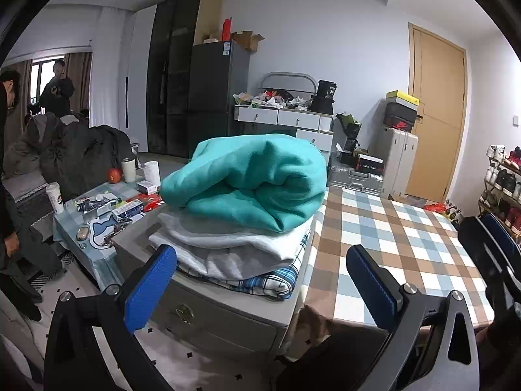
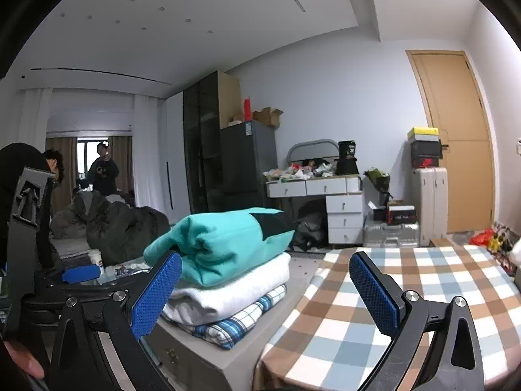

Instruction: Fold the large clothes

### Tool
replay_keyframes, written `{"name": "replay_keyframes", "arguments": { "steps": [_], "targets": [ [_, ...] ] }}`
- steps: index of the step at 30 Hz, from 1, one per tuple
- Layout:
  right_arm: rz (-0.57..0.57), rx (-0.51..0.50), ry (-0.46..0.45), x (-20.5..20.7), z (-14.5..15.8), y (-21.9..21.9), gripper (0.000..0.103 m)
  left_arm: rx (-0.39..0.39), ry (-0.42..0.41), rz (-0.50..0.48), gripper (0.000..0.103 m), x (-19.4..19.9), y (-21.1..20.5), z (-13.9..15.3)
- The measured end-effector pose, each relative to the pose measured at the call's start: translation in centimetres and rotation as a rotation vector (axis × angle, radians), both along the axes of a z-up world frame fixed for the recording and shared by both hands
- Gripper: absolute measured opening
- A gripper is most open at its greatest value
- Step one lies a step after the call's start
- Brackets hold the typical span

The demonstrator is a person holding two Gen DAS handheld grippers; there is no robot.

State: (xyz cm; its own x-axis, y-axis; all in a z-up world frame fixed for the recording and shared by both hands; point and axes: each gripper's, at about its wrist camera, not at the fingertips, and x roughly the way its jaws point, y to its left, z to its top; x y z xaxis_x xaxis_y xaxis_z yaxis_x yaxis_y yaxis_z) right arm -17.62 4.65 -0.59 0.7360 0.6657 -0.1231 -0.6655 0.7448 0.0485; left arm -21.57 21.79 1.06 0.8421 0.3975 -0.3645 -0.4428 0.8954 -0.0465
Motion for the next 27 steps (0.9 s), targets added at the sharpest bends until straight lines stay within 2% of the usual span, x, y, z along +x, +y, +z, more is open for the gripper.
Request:
{"name": "replay_keyframes", "arguments": {
  "steps": [11,27],
  "targets": [
    [-0.014,0.007,0.061,0.8,-0.1,-0.1,0.103,0.024,-0.010,-0.003,0.101,-0.4,-0.8,0.7],
    [-0.013,0.025,0.073,0.4,0.0,-1.4,0.103,0.031,0.001,-0.029,0.101,-0.5,-2.3,0.9]
  ]
}}
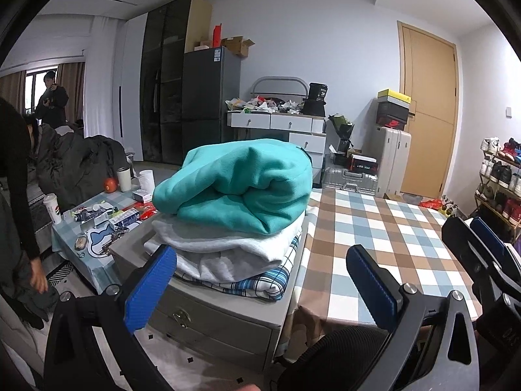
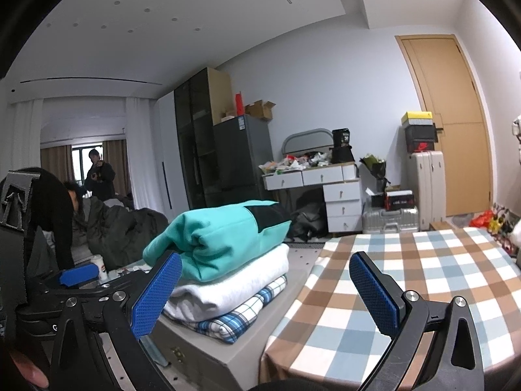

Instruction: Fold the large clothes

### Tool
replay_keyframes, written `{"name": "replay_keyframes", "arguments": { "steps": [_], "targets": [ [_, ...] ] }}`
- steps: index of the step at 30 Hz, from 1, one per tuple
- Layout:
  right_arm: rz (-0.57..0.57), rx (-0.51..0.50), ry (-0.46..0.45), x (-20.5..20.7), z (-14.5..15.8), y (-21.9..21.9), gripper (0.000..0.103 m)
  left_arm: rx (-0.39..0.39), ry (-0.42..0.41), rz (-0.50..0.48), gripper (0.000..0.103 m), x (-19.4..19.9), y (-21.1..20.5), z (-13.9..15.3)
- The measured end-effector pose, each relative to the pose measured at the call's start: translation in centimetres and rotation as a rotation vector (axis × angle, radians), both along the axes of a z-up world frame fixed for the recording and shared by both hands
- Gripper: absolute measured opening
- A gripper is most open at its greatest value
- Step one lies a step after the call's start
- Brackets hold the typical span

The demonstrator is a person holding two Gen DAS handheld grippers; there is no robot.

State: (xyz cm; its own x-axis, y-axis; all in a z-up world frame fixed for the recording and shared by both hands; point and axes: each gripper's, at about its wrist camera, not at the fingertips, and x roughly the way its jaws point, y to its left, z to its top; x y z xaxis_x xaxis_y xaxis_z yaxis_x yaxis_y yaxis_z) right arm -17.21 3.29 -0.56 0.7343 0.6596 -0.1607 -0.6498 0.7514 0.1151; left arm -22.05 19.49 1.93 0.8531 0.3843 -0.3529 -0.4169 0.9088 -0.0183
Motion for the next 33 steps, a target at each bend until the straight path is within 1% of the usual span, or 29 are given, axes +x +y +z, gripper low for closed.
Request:
{"name": "replay_keyframes", "arguments": {
  "steps": [19,29,33],
  "targets": [
    [0.000,-0.002,-0.005,-0.5,-0.1,0.1,0.103,0.008,0.001,0.006,0.101,-0.5,-0.5,0.1],
    [-0.002,0.001,0.001,-0.6,-0.2,0.2,0.103,0.021,0.004,0.004,0.101,-0.5,-0.9,0.1],
    [-0.003,0.005,0.005,-0.5,-0.3,0.1,0.103,0.040,0.011,0.008,0.101,-0.4,-1.3,0.0]
  ]
}}
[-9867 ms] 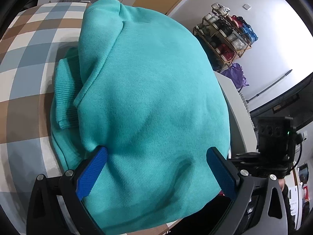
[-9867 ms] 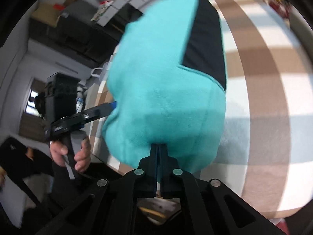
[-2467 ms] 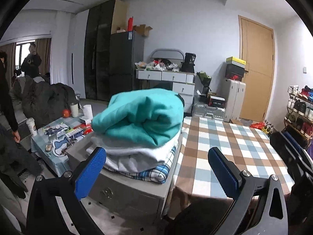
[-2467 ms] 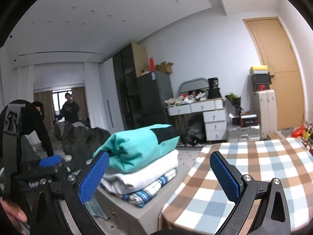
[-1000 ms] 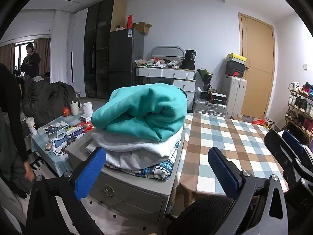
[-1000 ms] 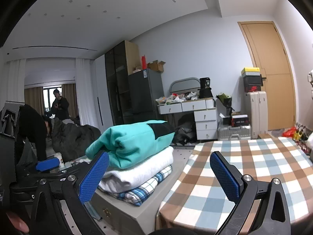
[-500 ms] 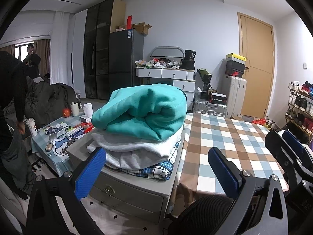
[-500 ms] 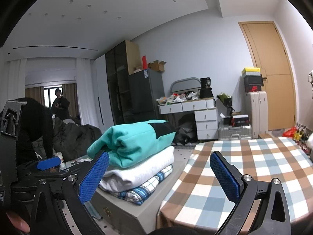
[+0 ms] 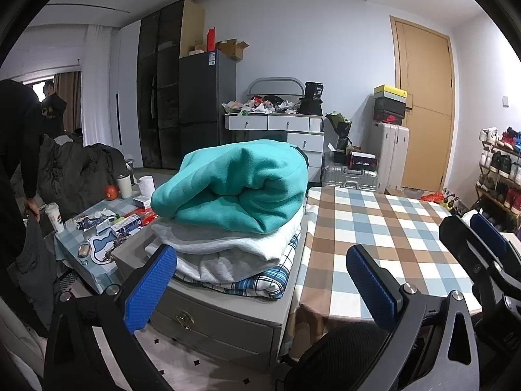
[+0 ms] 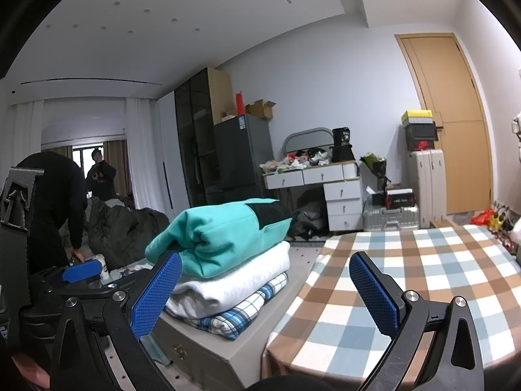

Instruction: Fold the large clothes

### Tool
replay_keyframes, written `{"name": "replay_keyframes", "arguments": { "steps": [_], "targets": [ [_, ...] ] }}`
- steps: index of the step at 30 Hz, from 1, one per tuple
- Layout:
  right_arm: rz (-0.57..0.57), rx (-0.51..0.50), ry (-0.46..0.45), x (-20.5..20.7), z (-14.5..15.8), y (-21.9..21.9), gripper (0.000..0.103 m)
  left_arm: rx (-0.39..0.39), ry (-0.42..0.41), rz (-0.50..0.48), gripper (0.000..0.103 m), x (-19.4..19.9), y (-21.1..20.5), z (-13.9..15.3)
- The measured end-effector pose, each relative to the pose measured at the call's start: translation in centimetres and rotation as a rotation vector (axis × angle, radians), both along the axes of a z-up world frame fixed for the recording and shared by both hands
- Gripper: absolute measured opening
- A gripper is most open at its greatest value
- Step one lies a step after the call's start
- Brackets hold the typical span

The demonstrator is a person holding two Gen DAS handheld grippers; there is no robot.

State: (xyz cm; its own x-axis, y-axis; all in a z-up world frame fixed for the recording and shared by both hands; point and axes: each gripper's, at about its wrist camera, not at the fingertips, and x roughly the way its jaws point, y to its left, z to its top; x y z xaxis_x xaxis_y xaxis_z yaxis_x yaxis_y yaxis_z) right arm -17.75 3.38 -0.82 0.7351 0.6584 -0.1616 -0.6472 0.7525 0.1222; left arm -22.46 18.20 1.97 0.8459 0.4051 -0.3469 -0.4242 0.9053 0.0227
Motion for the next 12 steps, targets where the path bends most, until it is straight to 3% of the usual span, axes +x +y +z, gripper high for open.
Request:
{"name": "replay_keyframes", "arguments": {
  "steps": [12],
  "targets": [
    [-0.008,0.004,0.018,0.22,-0.24,-0.38,0.103,0.002,0.007,-0.001,0.101,-0.08,-0.67,-0.24]
  ]
}}
